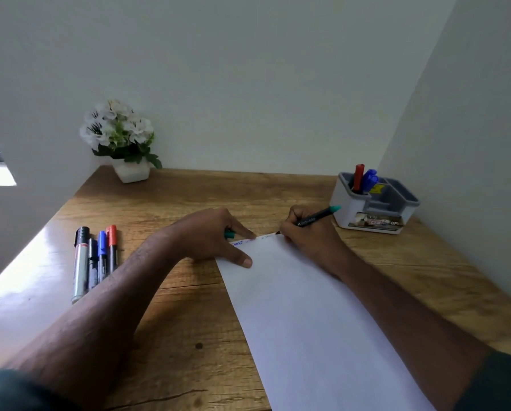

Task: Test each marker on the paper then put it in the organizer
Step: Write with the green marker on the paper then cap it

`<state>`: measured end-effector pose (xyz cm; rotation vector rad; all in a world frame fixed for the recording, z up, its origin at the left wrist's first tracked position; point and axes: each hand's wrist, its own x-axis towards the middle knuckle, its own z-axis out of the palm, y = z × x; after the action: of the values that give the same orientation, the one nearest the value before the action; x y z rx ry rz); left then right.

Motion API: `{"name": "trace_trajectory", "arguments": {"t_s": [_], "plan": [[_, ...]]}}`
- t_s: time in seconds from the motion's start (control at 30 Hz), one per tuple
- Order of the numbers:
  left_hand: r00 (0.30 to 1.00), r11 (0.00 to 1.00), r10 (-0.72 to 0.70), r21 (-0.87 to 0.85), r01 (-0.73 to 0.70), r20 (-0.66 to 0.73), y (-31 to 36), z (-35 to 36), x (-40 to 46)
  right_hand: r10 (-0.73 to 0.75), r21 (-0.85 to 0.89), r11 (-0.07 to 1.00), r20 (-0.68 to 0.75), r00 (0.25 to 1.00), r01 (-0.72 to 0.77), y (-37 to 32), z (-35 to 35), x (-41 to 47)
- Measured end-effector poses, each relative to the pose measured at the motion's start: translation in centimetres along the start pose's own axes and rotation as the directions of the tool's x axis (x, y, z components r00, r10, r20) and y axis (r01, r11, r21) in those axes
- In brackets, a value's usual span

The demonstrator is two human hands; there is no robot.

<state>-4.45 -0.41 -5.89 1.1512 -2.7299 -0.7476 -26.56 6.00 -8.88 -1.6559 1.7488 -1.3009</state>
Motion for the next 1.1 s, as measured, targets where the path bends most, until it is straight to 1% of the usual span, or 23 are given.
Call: {"name": "trace_trajectory", "arguments": {"t_s": [0.3, 0.7, 1.1], "plan": [[1.0, 1.0, 0.007, 0.0, -0.007, 0.011, -0.23, 0.04, 0.19, 0.004, -0.022, 1.0, 0.014, 1.0, -0.004, 0.06, 0.16, 0.06], [1.0, 1.0, 0.004, -0.007, -0.004, 0.012, -0.3, 0.02, 0.25, 0.017, 0.01, 1.0, -0.03, 0.999, -0.016, 0.01, 0.02, -0.02], [1.0, 1.0, -0.005, -0.014, 0.005, 0.013, -0.28, 0.02, 0.13, 0.002, 0.003, 1.0, -0.035, 0.999, -0.002, 0.28, 0.09, 0.19]]}}
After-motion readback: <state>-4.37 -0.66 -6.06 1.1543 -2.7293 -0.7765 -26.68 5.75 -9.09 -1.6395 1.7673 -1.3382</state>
